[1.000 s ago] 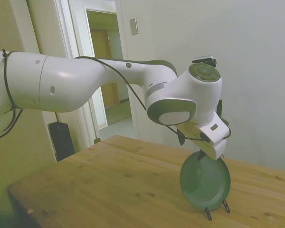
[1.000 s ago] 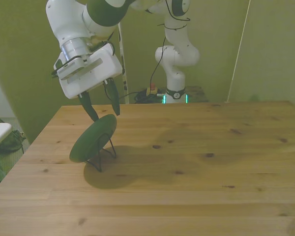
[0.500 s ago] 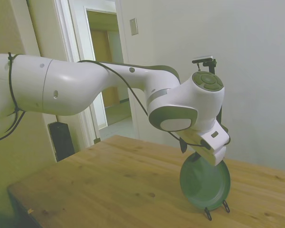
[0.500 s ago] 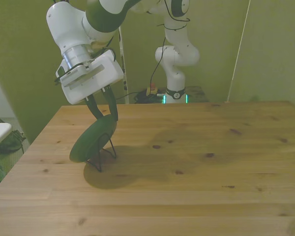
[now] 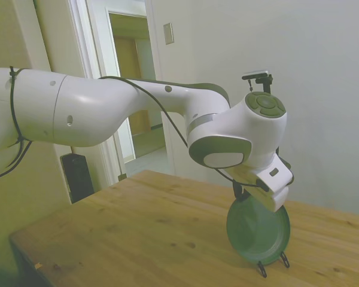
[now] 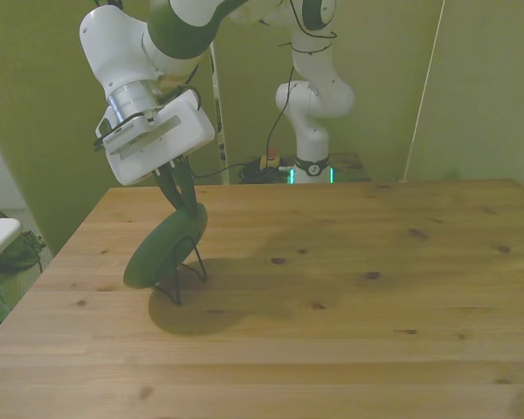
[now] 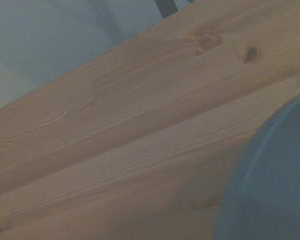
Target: Unload the plate
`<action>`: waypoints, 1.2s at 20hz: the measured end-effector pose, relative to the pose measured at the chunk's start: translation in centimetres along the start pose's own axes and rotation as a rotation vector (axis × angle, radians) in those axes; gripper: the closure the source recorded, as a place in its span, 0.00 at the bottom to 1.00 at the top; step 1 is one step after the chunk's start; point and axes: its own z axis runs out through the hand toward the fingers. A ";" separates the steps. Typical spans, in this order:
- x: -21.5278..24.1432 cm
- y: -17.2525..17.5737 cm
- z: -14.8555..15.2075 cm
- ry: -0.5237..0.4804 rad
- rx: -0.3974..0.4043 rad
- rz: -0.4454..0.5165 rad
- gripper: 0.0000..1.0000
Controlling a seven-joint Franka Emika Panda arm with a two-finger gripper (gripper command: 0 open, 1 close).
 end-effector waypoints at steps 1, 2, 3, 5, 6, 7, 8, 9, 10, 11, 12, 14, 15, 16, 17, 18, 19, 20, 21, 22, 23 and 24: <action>0.0 0.1 0.0 0.001 0.000 0.001 1.00; 0.1 0.1 -0.1 0.001 0.000 0.001 1.00; 0.1 0.1 -0.1 0.002 0.001 0.002 1.00; 0.1 0.2 -0.2 0.003 0.001 0.003 1.00; 0.1 0.2 -0.2 0.003 0.001 0.003 1.00; 0.2 0.2 -0.2 0.004 0.001 0.003 1.00; 0.2 0.2 -0.4 0.006 0.003 0.002 1.00; 0.2 0.1 -0.6 0.009 0.006 0.001 1.00; 0.1 -0.1 -1.1 0.015 0.013 -0.002 1.00; -0.1 -0.4 -1.7 0.022 0.023 -0.008 1.00; -0.3 -0.7 -2.5 0.029 0.035 -0.014 1.00; -1.0 -1.3 -4.1 0.033 0.054 -0.025 1.00; -1.4 -1.7 -4.9 0.033 0.064 -0.031 1.00; -1.8 -2.0 -5.8 0.032 0.073 -0.039 1.00; -2.4 -2.4 -6.8 0.033 0.083 -0.048 1.00; -3.0 -2.8 -7.9 0.035 0.093 -0.058 1.00; -3.7 -3.2 -9.1 0.040 0.105 -0.068 1.00; -4.4 -3.5 -10.3 0.042 0.117 -0.079 1.00; -5.3 -3.9 -11.4 0.048 0.131 -0.090 1.00; -6.2 -4.2 -12.3 0.052 0.142 -0.099 1.00; -7.1 -4.5 -13.0 0.056 0.152 -0.107 1.00; -8.0 -4.9 -13.3 0.062 0.156 -0.111 1.00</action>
